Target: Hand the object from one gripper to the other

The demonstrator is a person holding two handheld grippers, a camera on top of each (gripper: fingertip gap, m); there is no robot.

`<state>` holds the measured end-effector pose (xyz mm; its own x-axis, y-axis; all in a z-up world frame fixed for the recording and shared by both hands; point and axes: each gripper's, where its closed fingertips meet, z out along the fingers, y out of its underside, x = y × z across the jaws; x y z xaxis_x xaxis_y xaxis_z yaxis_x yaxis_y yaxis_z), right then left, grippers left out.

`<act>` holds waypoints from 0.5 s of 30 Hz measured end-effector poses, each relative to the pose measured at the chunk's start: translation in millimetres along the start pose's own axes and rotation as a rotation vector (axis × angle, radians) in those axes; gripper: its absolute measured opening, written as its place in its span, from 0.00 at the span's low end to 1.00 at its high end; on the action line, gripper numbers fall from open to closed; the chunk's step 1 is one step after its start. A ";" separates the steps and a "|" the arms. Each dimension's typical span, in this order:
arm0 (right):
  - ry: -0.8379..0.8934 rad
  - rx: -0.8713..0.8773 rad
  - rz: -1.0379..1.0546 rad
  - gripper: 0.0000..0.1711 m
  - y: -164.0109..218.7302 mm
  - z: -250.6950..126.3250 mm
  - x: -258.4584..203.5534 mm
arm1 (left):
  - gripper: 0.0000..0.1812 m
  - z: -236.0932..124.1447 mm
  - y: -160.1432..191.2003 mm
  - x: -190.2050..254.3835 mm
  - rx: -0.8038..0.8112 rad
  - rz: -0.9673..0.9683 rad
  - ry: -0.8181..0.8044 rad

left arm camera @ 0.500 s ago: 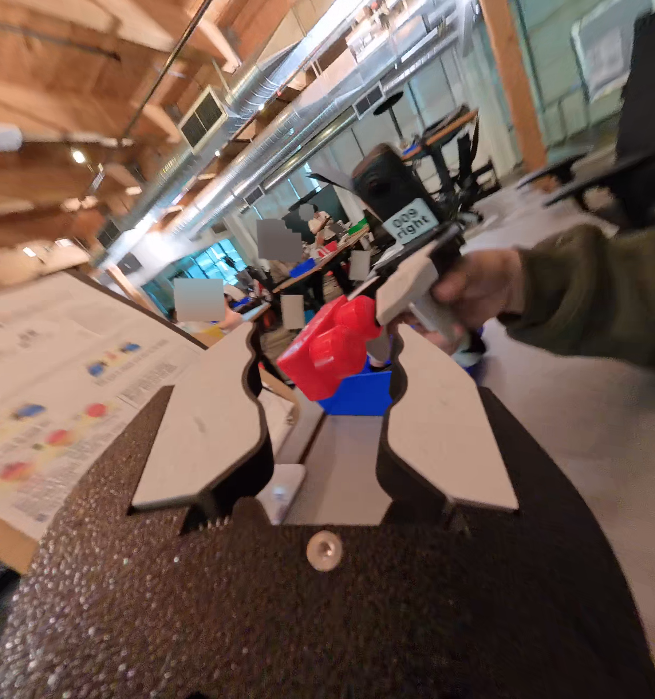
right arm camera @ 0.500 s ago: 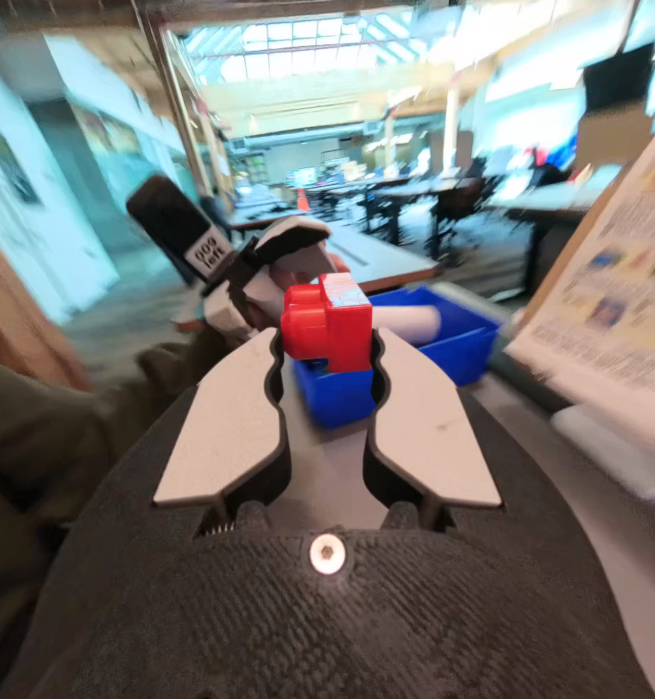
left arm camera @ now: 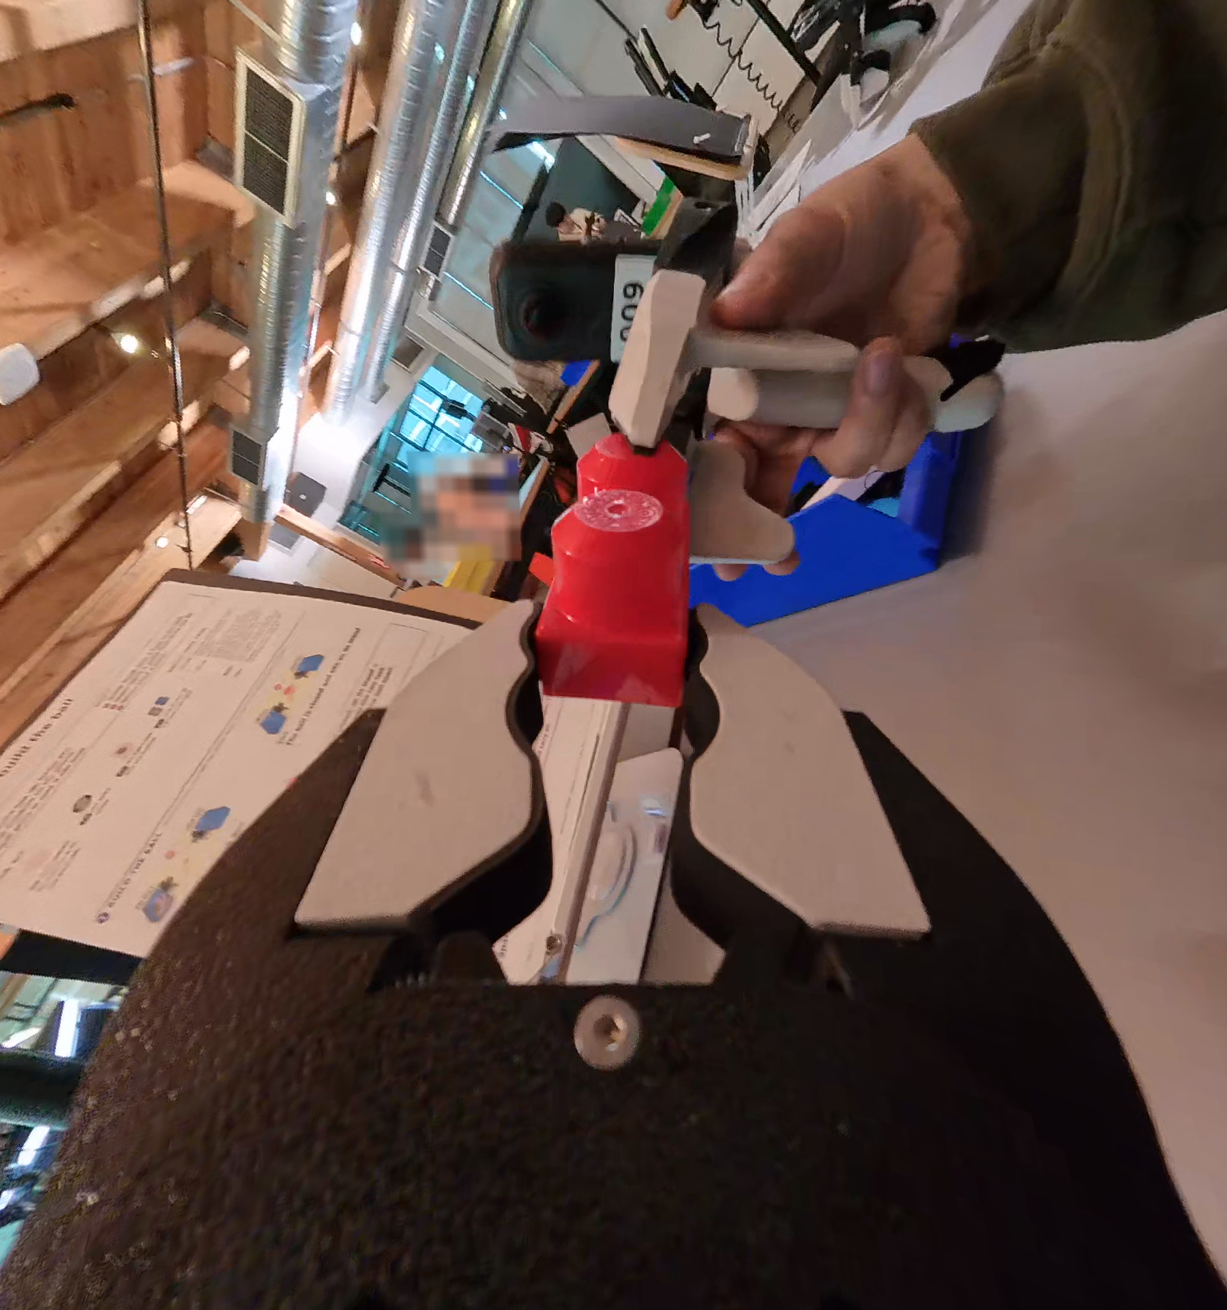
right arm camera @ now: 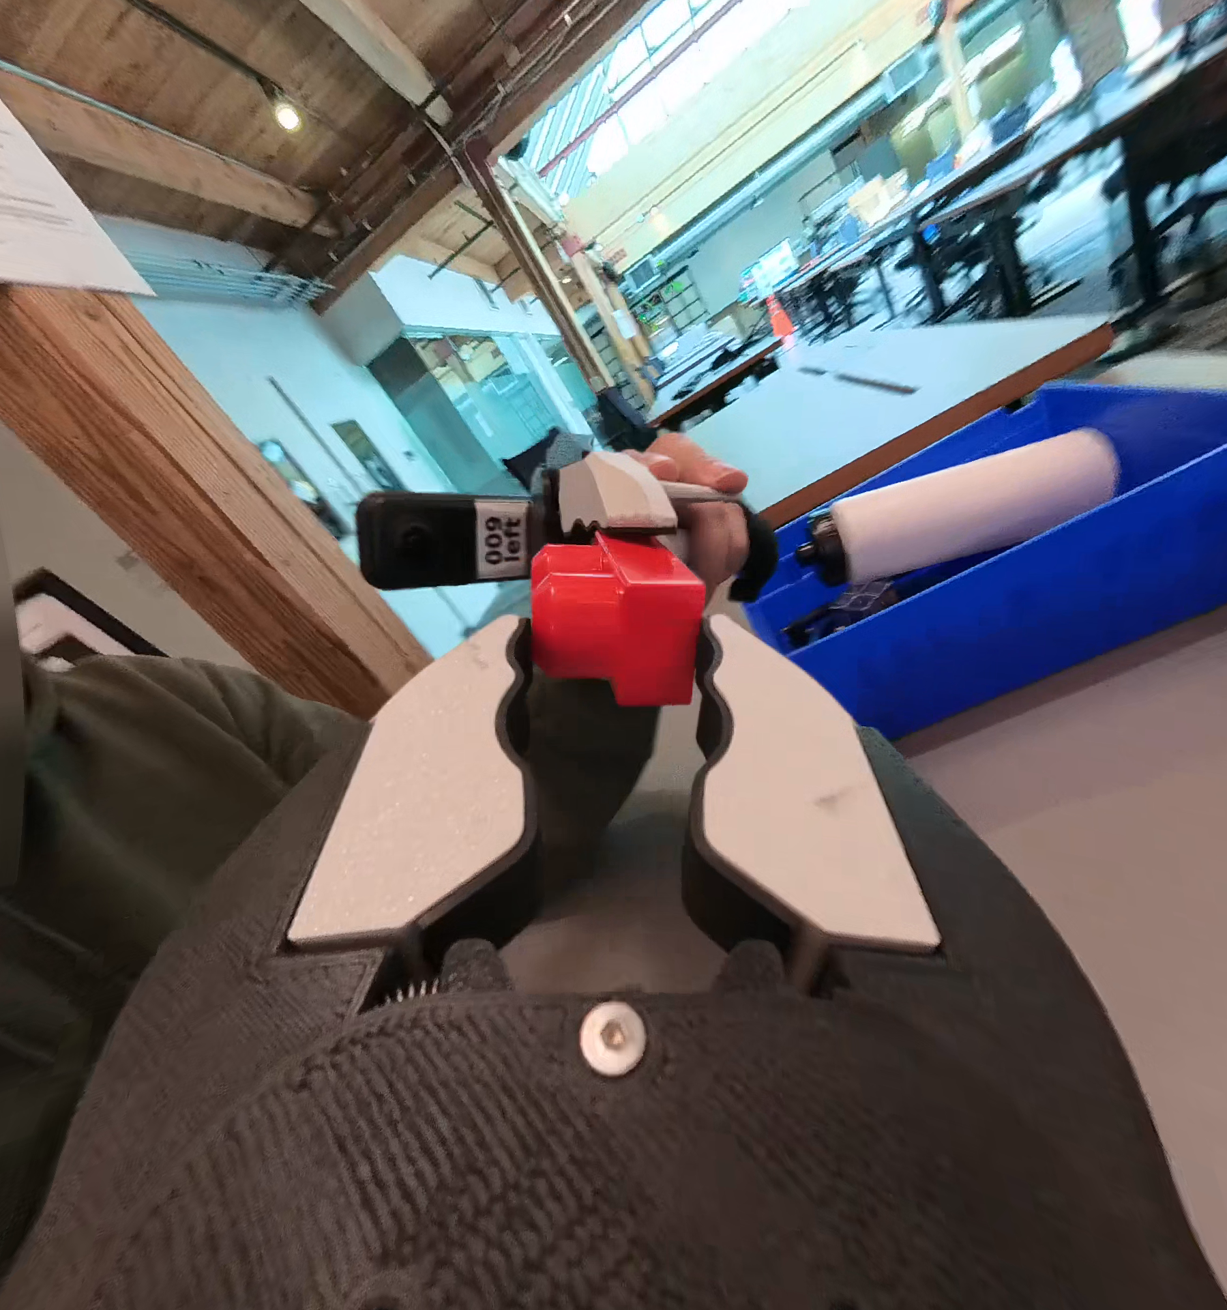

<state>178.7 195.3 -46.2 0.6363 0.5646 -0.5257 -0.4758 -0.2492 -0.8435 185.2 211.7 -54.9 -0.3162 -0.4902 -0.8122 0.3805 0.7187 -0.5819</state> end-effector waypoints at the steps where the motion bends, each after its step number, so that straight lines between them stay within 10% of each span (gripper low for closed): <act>1: 0.041 0.010 -0.064 0.28 -2.0 -1.5 3.6 | 0.20 0.2 1.4 0.7 -0.005 -0.031 0.011; 8: 0.313 0.033 -0.708 0.47 -19.9 -13.6 5.1 | 0.20 -0.6 8.8 0.7 -0.038 -0.571 0.149; 15: 0.292 -0.083 -0.828 0.31 -0.6 -2.9 5.0 | 0.20 -2.7 -5.3 10.7 0.074 -1.052 0.396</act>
<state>183.9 196.0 -48.6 0.8925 0.3679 0.2607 0.2457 0.0881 -0.9653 177.5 204.0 -60.3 -0.7589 -0.6345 0.1464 -0.1915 0.0027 -0.9815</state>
